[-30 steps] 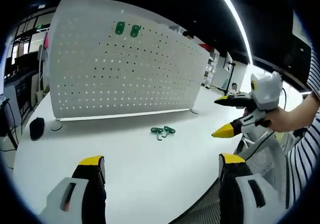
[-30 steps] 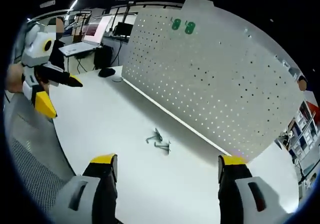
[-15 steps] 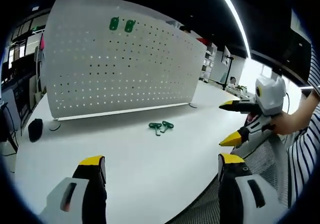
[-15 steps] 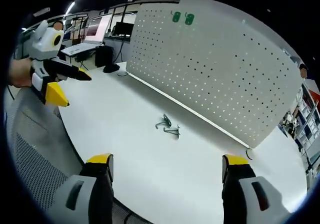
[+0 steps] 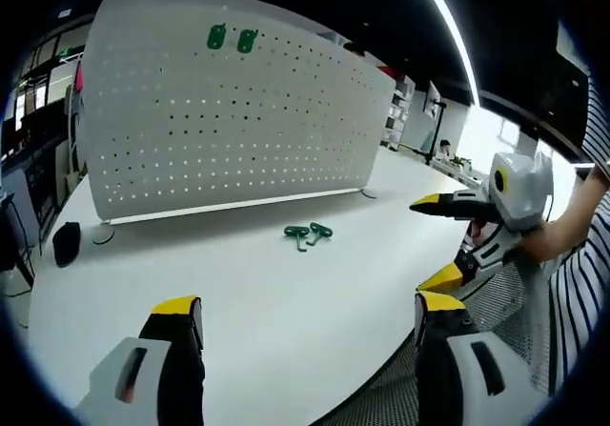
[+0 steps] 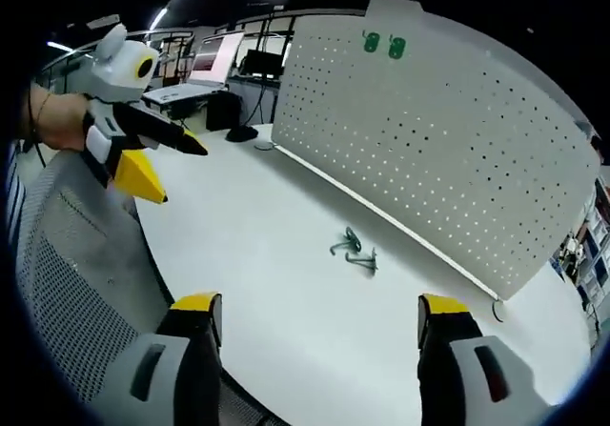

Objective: Insert the hook assembly into the mounting plate slot until the hook locks in place.

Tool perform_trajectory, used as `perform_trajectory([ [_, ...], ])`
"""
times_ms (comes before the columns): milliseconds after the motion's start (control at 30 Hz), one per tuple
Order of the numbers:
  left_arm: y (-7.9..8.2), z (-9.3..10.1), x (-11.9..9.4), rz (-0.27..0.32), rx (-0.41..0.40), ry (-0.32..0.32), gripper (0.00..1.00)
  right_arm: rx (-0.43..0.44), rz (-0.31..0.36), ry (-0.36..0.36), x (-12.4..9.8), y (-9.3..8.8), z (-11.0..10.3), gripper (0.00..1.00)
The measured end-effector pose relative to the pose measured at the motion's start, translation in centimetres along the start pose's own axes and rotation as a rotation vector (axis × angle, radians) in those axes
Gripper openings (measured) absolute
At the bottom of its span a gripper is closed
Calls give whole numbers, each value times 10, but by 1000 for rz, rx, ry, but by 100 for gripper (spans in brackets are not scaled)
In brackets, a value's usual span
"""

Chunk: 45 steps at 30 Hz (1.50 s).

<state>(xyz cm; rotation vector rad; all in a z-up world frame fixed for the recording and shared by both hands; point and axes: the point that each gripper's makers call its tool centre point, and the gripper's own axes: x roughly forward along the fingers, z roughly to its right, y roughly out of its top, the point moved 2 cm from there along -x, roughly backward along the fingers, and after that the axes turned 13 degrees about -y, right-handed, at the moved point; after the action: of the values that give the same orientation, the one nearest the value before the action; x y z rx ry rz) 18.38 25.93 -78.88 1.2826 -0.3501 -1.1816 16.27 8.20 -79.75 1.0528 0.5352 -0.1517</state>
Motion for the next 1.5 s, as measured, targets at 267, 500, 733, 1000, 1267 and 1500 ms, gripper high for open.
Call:
perform_trajectory([
  [267,-1,0,1,-6,-7,-4,94,22,-8,-1,2,-1,3,78],
  [500,-5,2,4,-26,-16,-20,93,48,-12,-17,2,-2,7,76],
  [733,-7,2,11,-67,-64,-80,89,67,-12,-18,2,-2,9,75],
  [1000,5,-8,36,-116,10,-143,88,83,-22,-16,3,-4,9,73],
  [1267,24,-18,73,-142,77,-218,86,101,-33,-11,3,-5,9,68],
  [1500,24,-25,100,-193,122,-275,80,127,-34,-18,3,-5,13,64],
])
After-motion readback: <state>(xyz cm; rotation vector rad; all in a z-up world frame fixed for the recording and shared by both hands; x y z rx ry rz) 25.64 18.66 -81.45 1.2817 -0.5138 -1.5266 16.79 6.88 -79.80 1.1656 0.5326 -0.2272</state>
